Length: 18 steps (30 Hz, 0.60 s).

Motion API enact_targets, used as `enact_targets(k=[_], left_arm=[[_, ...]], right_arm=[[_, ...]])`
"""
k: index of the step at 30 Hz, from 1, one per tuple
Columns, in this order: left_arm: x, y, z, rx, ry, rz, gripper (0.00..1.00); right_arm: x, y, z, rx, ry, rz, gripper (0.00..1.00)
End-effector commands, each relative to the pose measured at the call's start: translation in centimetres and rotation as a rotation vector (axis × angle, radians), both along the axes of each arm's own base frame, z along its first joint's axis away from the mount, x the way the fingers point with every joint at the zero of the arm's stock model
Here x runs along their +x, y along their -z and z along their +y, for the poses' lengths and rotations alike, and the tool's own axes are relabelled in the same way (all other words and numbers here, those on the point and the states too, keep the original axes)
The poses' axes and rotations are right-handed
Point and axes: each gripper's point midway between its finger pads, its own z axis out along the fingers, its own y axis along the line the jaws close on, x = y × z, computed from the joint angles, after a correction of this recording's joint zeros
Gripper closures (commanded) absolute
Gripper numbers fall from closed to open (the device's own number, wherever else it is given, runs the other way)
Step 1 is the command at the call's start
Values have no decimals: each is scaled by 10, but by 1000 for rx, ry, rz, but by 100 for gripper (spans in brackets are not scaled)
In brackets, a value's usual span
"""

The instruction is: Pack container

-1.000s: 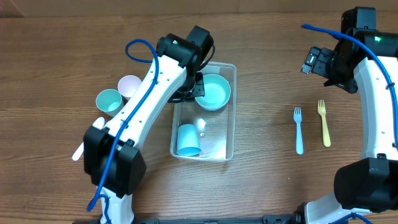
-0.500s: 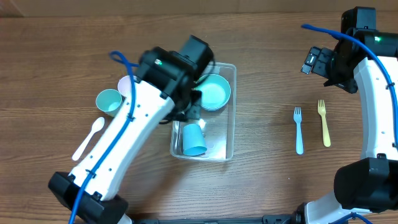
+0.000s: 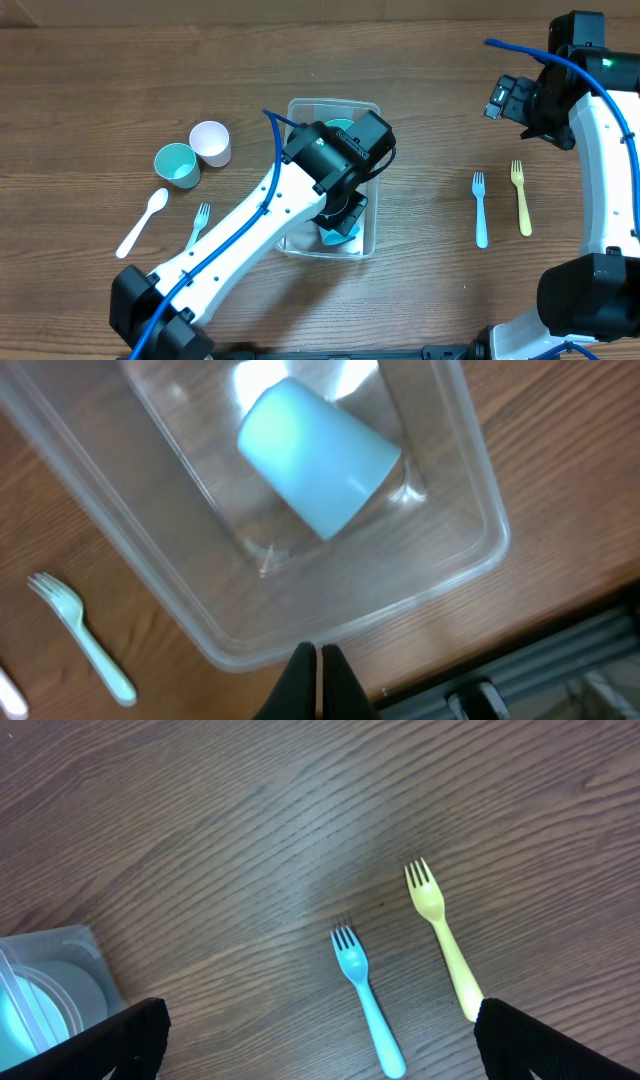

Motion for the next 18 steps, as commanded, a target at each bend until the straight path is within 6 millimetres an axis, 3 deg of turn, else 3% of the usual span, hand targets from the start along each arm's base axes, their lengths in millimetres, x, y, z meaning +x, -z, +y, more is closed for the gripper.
enact_targets(k=[1, 3, 4, 10, 14, 18], left_arm=[[4, 20, -3, 12, 128, -11, 96], [8, 25, -7, -2, 154, -23, 96], [8, 25, -9, -8, 161, -27, 91], [15, 23, -22, -62, 170, -56, 44], [11, 31, -17, -41, 225, -38, 40], [6, 47, -3, 32, 301, -21, 29]], right_arm=[[2, -16, -1, -10, 6, -48, 0], [2, -16, -2, -11, 6, -48, 0], [2, -16, -2, -11, 6, -48, 0], [2, -16, -2, -11, 6, -48, 0], [2, -16, -2, -11, 6, -48, 0], [2, -16, -2, -11, 6, -48, 0]])
